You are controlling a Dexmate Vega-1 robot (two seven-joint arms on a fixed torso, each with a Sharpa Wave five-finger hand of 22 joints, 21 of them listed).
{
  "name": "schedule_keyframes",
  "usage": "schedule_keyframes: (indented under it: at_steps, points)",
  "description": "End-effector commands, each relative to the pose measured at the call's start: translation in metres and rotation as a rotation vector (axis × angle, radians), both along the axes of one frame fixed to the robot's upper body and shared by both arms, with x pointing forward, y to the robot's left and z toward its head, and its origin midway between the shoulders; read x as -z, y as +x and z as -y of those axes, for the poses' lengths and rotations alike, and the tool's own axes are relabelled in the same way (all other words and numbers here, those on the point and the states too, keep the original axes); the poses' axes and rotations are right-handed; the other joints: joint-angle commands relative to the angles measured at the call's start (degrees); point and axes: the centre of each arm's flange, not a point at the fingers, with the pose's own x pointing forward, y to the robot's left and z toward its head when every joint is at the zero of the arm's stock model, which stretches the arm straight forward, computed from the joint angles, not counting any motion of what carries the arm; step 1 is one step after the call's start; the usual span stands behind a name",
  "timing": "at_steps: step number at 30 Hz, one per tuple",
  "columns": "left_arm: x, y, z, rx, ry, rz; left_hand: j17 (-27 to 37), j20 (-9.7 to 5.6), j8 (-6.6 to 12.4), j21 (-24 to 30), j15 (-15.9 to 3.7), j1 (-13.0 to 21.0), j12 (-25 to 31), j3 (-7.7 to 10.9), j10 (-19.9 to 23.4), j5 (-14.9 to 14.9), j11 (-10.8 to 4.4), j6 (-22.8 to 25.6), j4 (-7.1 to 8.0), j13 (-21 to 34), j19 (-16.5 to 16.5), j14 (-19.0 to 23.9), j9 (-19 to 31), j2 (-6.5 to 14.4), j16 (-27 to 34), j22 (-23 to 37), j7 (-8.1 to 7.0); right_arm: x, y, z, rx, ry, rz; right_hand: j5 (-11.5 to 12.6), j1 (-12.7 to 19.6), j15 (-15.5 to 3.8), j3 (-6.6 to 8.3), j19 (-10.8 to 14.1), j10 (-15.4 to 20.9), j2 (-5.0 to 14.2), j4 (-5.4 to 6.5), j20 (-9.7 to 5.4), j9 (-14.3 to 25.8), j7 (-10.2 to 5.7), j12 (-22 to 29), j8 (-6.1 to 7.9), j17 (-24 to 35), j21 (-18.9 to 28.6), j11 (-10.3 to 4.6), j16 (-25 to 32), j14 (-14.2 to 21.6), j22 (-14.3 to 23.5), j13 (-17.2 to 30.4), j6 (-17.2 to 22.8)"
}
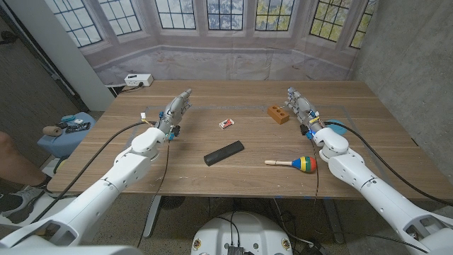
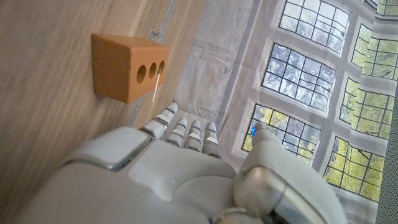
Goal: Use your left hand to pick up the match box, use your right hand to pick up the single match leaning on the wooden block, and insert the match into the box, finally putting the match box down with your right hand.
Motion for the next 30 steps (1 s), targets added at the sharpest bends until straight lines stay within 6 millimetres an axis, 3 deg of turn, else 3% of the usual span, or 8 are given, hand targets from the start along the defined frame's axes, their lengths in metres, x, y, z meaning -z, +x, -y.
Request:
schedule_keyframes:
  at_steps: [1,7,10,15,23,30]
  points:
    - [-0.013,-0.011,0.003,-0.034,0.076,0.005,0.15,0.16,0.56,0.11,0.24,1.12,0.32,0.31,0.78,-0.12,0.13,0.77,-0.97,0.17,0.43,0.55,0.09,-0.18,0.42,0.22,0.64,-0.004,-0.002,-0.004,-0.002,-0.016,0.016,0.06,0.59,-0.97,0.13,0.68,-0.01,0.04,-0.39,-2.09,0.11,0.18,0.36,0.25,0.14,0.32,-0.49,0.32,-0.46,0.22,0.18,0.46]
    - [-0.018,-0.015,0.007,-0.063,0.107,0.004,0.18,0.51,0.8,0.1,0.51,2.06,0.59,0.37,1.99,-0.03,0.33,2.2,-2.48,0.23,1.26,1.71,0.14,-0.72,0.63,0.25,1.36,-0.009,-0.001,-0.003,0.002,-0.026,0.023,0.03,0.71,-0.97,0.22,0.72,0.03,0.05,-0.55,-2.09,0.11,0.24,0.37,0.29,0.08,0.32,-0.35,0.32,-0.46,0.22,0.18,0.6]
    - [-0.021,-0.017,0.008,-0.082,0.13,0.009,0.26,1.69,1.04,0.0,2.05,3.47,0.65,0.63,2.8,0.15,1.31,3.93,-4.27,0.31,1.91,2.37,0.27,-0.95,0.57,0.34,2.7,-0.011,0.0,-0.003,0.001,-0.03,0.025,0.02,0.74,-0.99,0.24,0.8,0.04,0.04,-0.6,-2.1,0.11,0.33,0.38,0.3,0.06,0.35,-0.35,0.33,-0.44,0.22,0.18,0.64]
    - [-0.025,-0.021,0.01,-0.107,0.161,0.011,0.34,2.25,1.72,-0.1,3.07,4.52,0.43,0.7,2.8,0.25,2.58,6.95,-5.48,0.41,2.4,2.57,0.41,-1.16,0.43,0.41,4.87,-0.011,0.002,-0.004,-0.002,-0.032,0.025,-0.01,0.8,-0.94,0.29,0.89,0.06,0.05,-0.71,-2.13,0.11,0.4,0.38,0.36,0.02,0.38,-0.27,0.35,-0.42,0.22,0.18,0.84]
    - [-0.034,-0.031,0.013,-0.207,0.218,0.003,0.42,3.45,2.18,0.07,3.68,5.43,0.42,0.64,3.18,0.45,3.55,9.83,-6.26,0.49,3.47,3.23,0.52,-1.47,0.55,0.49,6.08,-0.012,0.008,-0.006,-0.01,-0.031,0.026,-0.06,0.9,-0.91,0.38,1.02,0.16,0.05,-0.87,-2.11,0.11,0.52,0.42,0.4,-0.02,0.41,-0.22,0.37,-0.39,0.22,0.18,1.0]
    - [-0.039,-0.038,0.02,-0.271,0.268,0.008,0.49,3.9,2.31,0.26,4.08,6.68,0.62,0.91,4.01,0.86,4.31,11.33,-6.89,0.54,4.47,4.75,0.59,-1.56,0.94,0.55,6.25,-0.015,0.011,-0.003,-0.015,-0.026,0.033,-0.1,1.02,-0.88,0.47,1.28,0.27,0.06,-1.06,-2.09,0.11,0.68,0.45,0.46,-0.07,0.48,-0.18,0.45,-0.18,0.22,0.18,1.24]
